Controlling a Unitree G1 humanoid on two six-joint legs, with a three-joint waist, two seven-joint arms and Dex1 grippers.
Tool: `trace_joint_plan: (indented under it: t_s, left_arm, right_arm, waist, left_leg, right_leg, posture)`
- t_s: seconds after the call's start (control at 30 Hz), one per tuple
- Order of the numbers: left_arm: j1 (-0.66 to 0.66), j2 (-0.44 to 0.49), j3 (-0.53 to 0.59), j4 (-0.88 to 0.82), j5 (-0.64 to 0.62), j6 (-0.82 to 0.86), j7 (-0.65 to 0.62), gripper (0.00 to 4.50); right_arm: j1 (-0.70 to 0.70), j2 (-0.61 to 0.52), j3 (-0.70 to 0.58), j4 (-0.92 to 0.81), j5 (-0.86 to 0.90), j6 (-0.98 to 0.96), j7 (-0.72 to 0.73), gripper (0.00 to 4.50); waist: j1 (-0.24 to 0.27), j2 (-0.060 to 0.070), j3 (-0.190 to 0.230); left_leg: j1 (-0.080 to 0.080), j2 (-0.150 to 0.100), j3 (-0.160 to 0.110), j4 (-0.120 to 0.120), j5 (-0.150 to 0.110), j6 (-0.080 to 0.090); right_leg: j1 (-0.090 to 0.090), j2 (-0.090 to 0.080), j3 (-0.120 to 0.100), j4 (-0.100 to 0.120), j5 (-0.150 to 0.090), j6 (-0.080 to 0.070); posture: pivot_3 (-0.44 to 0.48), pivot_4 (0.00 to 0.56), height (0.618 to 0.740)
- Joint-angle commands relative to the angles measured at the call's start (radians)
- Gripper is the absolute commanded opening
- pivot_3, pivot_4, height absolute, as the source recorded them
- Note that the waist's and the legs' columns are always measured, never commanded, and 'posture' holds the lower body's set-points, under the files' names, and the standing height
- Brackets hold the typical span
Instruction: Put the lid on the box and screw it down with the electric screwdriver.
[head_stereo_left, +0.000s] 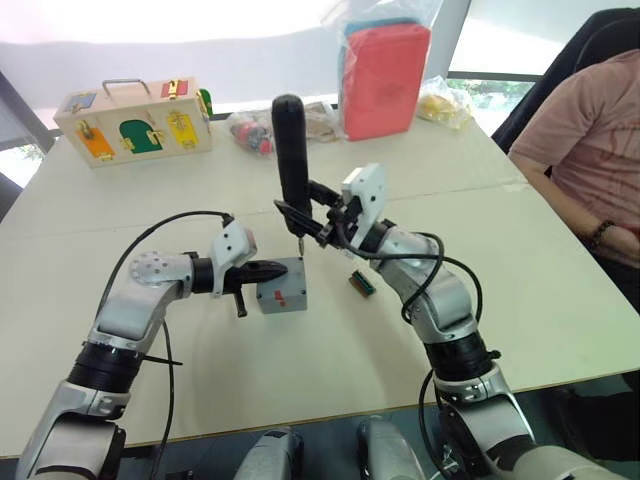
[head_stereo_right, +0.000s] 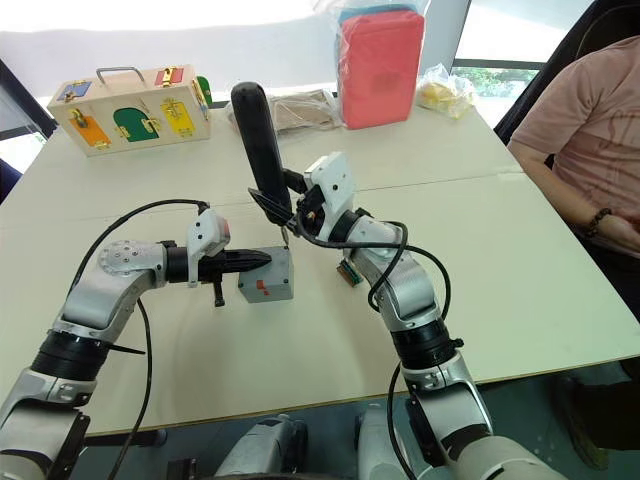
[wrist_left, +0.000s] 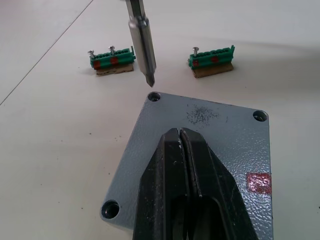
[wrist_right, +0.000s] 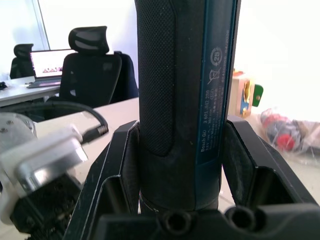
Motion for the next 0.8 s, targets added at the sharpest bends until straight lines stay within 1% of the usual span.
trace_joint_plan:
  t_s: [0.03, 0.4, 0.63, 0.8]
  left_arm:
    - [0.009, 0.018, -0.005, -0.003, 0.017, 0.016, -0.007, 0.00]
    - [0.011, 0.026, -0.003, -0.008, 0.016, 0.021, -0.013, 0.00]
    - [0.016, 0.027, -0.008, -0.007, 0.021, 0.021, -0.011, 0.00]
    - [0.021, 0.026, -0.017, 0.000, 0.033, 0.018, -0.010, 0.00]
  right_arm:
    - [-0.007, 0.016, 0.003, -0.024, -0.005, -0.058, 0.003, 1.83]
    - [-0.002, 0.028, 0.017, -0.004, -0.014, -0.072, 0.014, 1.83]
    - [0.043, 0.023, 0.042, -0.007, -0.003, -0.040, 0.043, 1.83]
    - [0.065, 0.029, 0.052, 0.032, -0.023, -0.046, 0.037, 1.83]
  waist:
    - [0.000, 0.000, 0.000]
    - [0.000, 0.000, 0.000]
    - [0.000, 0.000, -0.001]
    - [0.000, 0.000, -0.003]
  left_leg:
    - [0.000, 0.000, 0.000, 0.000, 0.000, 0.000]
    - [0.000, 0.000, 0.000, 0.000, 0.000, 0.000]
    - [0.001, 0.000, 0.000, 0.000, 0.000, 0.000]
    - [0.002, 0.000, 0.000, 0.000, 0.000, 0.000]
  right_leg:
    - [0.000, 0.000, 0.000, 0.000, 0.000, 0.000]
    - [0.000, 0.000, 0.000, 0.000, 0.000, 0.000]
    - [0.001, 0.000, 0.000, 0.000, 0.000, 0.000]
    - [0.002, 0.000, 0.000, 0.000, 0.000, 0.000]
  posture:
    - [0.000, 0.150, 0.740]
    - [0.000, 0.150, 0.740]
    - [0.000, 0.150, 0.740]
    - [0.000, 0.150, 0.740]
